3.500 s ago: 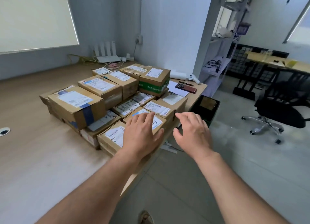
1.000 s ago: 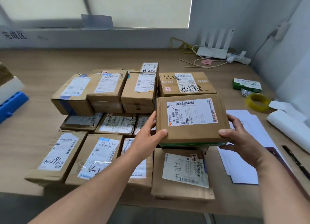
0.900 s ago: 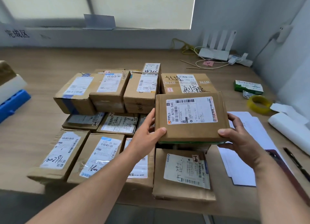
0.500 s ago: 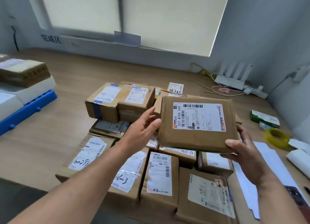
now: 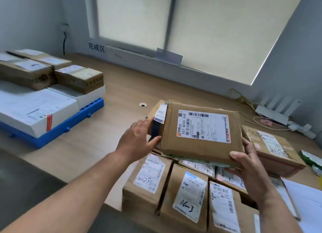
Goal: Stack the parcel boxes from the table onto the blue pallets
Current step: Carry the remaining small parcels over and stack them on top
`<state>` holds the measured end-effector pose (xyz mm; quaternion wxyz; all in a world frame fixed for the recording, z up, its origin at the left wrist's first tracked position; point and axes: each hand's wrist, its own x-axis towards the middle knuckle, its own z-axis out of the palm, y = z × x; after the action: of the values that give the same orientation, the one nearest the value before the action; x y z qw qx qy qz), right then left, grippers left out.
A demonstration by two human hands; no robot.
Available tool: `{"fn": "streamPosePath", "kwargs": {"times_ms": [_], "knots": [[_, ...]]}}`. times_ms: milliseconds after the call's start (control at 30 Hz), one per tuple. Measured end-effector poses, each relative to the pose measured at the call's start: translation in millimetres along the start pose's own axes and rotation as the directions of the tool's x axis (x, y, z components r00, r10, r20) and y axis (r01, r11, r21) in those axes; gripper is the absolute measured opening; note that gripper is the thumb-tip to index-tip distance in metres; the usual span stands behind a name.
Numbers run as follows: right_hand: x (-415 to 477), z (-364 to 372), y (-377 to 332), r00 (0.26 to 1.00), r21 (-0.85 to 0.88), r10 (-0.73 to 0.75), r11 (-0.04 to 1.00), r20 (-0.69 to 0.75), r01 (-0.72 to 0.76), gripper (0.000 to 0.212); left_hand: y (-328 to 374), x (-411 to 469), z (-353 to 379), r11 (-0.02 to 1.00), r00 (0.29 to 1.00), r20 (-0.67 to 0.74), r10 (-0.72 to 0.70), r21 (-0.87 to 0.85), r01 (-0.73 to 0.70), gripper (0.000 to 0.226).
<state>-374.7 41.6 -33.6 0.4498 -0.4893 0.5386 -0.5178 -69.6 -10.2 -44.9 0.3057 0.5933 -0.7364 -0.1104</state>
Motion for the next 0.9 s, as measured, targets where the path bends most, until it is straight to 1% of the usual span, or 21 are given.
{"fn": "streamPosePath", "kwargs": {"times_ms": [100, 200, 267, 333, 400, 500, 567, 667, 733, 833, 900], "knots": [[9, 49, -7, 1.0, 0.012, -0.004, 1.0, 0.014, 0.004, 0.06, -42, -3, -30, 0.995, 0.998, -0.058, -0.011, 0.102, 0.017, 0.076], [19, 95, -11, 0.999, 0.036, -0.02, 0.999, 0.034, 0.019, 0.065, -80, -9, -58, 0.984, 0.995, -0.094, -0.041, 0.167, 0.057, 0.078], [23, 130, -11, 0.998, 0.04, -0.038, 0.999, 0.051, 0.036, 0.064, -106, -16, -77, 0.976, 0.992, -0.113, -0.056, 0.205, 0.078, 0.079], [29, 165, -8, 0.996, 0.065, -0.054, 0.997, 0.069, 0.049, 0.058, -131, -25, -98, 0.969, 0.99, -0.12, -0.07, 0.225, 0.096, 0.078], [35, 198, -5, 0.996, 0.081, -0.036, 0.996, 0.087, 0.029, 0.051, -155, -33, -116, 0.963, 0.987, -0.122, -0.105, 0.236, 0.132, 0.075], [45, 243, -3, 0.99, 0.083, 0.01, 0.996, 0.141, -0.022, 0.05, -193, -45, -139, 0.951, 0.976, -0.139, -0.168, 0.239, 0.198, 0.073], [53, 271, -2, 0.987, 0.079, 0.016, 0.996, 0.159, -0.029, 0.048, -216, -50, -151, 0.939, 0.968, -0.141, -0.205, 0.249, 0.235, 0.074], [68, 307, 2, 0.982, 0.082, 0.028, 0.996, 0.185, -0.044, 0.062, -244, -48, -164, 0.918, 0.956, -0.145, -0.254, 0.275, 0.285, 0.074], [79, 329, 6, 0.982, 0.083, 0.03, 0.995, 0.189, -0.046, 0.056, -259, -44, -169, 0.911, 0.951, -0.144, -0.275, 0.278, 0.306, 0.074], [99, 362, 13, 0.978, 0.069, 0.054, 0.995, 0.2, -0.069, 0.053, -282, -31, -176, 0.906, 0.948, -0.132, -0.289, 0.283, 0.315, 0.074], [114, 386, 18, 0.977, 0.087, 0.066, 0.993, 0.2, -0.085, 0.042, -298, -22, -184, 0.903, 0.947, -0.139, -0.288, 0.29, 0.318, 0.074]]}}
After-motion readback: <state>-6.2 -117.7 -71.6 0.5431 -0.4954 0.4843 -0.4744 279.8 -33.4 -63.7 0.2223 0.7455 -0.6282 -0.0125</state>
